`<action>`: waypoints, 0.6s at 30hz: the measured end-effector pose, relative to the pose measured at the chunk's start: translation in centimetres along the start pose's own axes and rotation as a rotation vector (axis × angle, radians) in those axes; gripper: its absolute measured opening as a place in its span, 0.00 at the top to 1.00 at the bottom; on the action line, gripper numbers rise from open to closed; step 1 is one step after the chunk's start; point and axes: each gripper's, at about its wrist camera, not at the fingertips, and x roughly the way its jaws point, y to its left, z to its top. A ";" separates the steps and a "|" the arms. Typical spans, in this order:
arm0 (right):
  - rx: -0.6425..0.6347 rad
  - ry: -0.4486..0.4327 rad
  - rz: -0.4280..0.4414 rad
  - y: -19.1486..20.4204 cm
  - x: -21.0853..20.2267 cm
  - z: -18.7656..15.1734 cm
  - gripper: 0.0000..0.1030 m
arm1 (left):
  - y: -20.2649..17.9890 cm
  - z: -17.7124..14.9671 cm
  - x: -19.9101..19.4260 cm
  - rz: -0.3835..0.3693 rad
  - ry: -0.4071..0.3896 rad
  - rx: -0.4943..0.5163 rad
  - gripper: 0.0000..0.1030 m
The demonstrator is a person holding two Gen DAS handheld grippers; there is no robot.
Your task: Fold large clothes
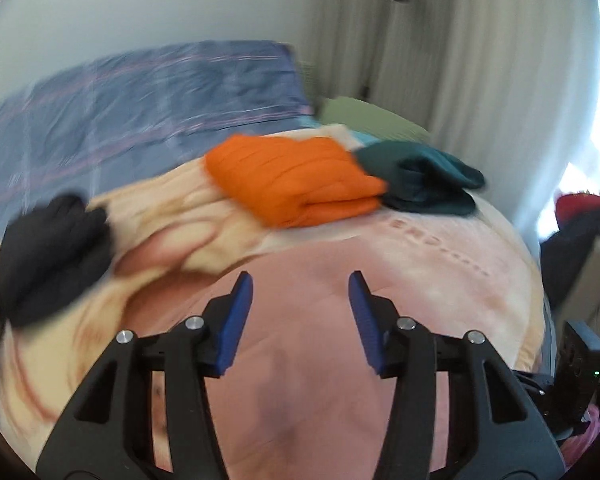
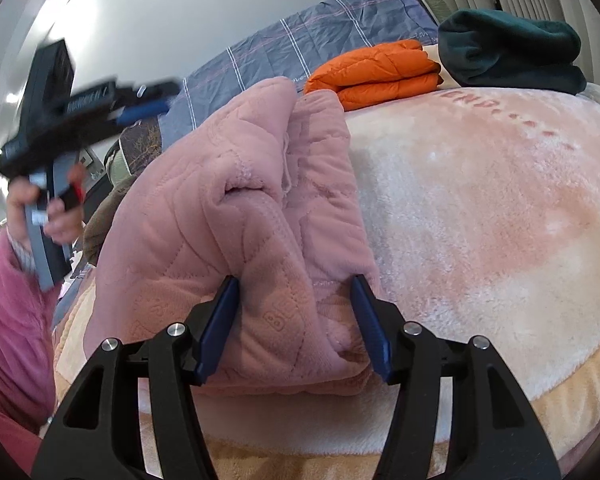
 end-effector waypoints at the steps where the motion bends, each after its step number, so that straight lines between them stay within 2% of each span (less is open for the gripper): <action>1: 0.000 -0.003 0.003 0.0 0.0 -0.1 0.43 | -1.0 0.4 0.5 -0.004 0.012 0.035 0.52; 4: 0.003 -0.007 0.022 -0.3 -0.1 -0.1 0.43 | -4.0 0.8 4.0 0.018 0.087 0.162 0.50; 7: 0.012 -0.004 0.035 -0.6 0.0 -0.1 0.43 | -5.6 -1.2 10.4 0.108 0.255 0.254 0.47; 8: 0.021 -0.005 0.034 -0.9 0.1 -0.1 0.43 | -5.7 -1.5 12.0 0.130 0.295 0.265 0.46; 10: 0.051 -0.010 0.051 -1.5 0.2 -0.1 0.43 | -6.0 -0.7 12.8 0.123 0.333 0.252 0.45; 12: 0.062 -0.008 0.067 -1.8 0.2 -0.1 0.43 | -6.3 -1.0 13.3 0.141 0.349 0.275 0.44; 18: 0.039 -0.024 0.072 -1.6 0.0 -0.5 0.43 | -6.3 -2.0 13.0 0.156 0.318 0.278 0.44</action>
